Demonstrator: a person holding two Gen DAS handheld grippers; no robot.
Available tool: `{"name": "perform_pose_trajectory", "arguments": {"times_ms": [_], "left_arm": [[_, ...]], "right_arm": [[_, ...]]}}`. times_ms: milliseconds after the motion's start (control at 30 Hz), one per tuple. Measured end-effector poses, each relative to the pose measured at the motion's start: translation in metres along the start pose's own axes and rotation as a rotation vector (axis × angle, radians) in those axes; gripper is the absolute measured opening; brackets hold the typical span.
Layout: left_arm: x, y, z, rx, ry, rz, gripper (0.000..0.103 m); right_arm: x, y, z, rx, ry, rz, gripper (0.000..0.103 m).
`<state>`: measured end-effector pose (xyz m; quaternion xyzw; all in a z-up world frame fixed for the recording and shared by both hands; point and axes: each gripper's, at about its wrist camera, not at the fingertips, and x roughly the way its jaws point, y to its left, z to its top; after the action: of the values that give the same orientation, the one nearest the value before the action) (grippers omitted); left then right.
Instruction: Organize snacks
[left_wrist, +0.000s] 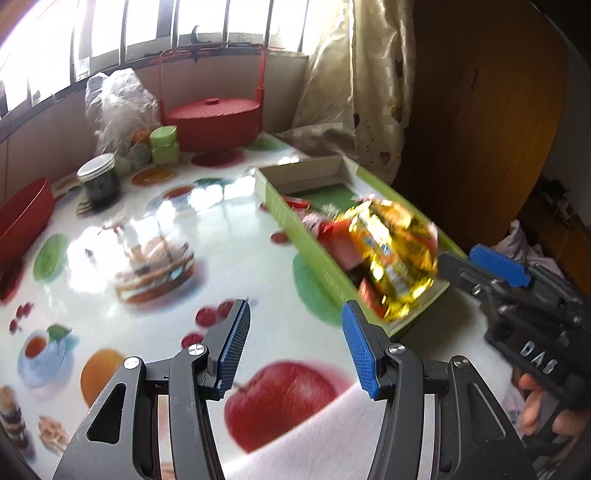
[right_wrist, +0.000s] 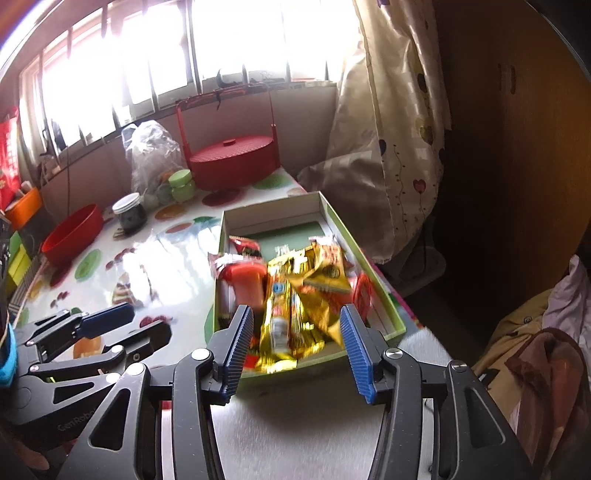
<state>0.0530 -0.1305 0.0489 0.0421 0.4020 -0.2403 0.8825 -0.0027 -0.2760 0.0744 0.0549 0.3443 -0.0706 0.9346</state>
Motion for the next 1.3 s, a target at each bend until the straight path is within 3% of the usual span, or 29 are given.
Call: {"name": "perform_pose_trajectory", "arguments": {"times_ms": [367, 800, 1300], "left_arm": [[0.005, 0.006, -0.037, -0.024, 0.071, 0.045, 0.053], [0.016, 0.001, -0.046, -0.010, 0.091, 0.058, 0.053], [0.017, -0.005, -0.049, 0.001, 0.075, 0.097, 0.054]], "right_arm": [[0.006, 0.004, -0.039, 0.017, 0.079, -0.010, 0.049], [0.026, 0.009, -0.060, -0.017, 0.140, -0.055, 0.049], [0.026, 0.015, -0.066, -0.038, 0.110, -0.088, 0.051]]}}
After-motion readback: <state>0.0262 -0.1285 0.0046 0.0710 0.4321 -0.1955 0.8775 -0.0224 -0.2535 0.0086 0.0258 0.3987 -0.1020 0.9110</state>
